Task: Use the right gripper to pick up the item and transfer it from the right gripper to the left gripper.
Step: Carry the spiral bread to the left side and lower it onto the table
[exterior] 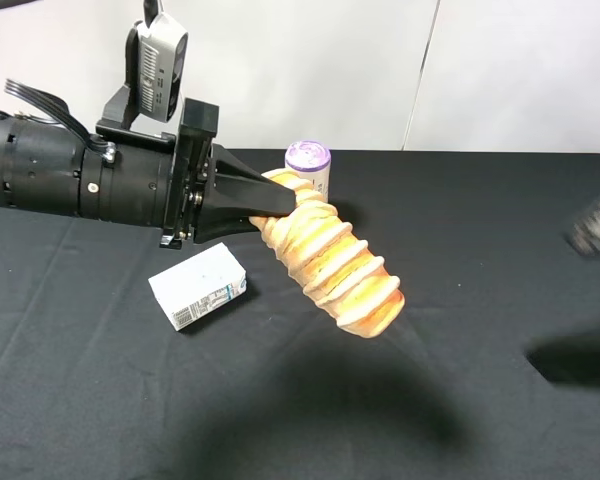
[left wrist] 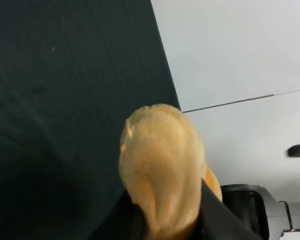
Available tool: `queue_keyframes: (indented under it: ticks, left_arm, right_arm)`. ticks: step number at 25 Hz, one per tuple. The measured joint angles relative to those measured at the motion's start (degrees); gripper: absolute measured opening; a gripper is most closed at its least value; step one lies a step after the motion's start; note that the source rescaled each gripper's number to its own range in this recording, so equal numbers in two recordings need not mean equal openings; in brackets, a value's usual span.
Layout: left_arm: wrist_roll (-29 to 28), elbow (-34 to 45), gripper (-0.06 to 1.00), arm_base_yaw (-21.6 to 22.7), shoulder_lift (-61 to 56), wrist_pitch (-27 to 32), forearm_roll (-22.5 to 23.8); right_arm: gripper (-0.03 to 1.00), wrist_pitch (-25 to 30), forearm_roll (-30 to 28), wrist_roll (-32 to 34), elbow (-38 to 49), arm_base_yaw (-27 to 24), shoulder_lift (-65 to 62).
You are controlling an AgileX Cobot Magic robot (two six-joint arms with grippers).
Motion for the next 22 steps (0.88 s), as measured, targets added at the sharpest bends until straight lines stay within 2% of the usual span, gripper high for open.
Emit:
queue_keyframes:
  ticks: [5,9,14,22]
  left_arm:
    - [0.00,0.00,0.03,0.00,0.00,0.32,0.00]
    - [0.00,0.00,0.02,0.00,0.00,0.45,0.00]
    - [0.00,0.00,0.02,0.00,0.00,0.51,0.00]
    - [0.00,0.00,0.02,0.00,0.00,0.51,0.00]
  right_arm:
    - [1.00,0.01,-3.08,2.32,8.15,0.00,-8.39]
    - [1.00,-3.49,-6.06,3.91,13.47,0.00,-14.72]
    - [1.00,-6.09,-6.89,4.07,20.80,0.00,-23.00]
    - [1.00,-9.62,-7.27,3.81,23.43,0.00,-34.98]
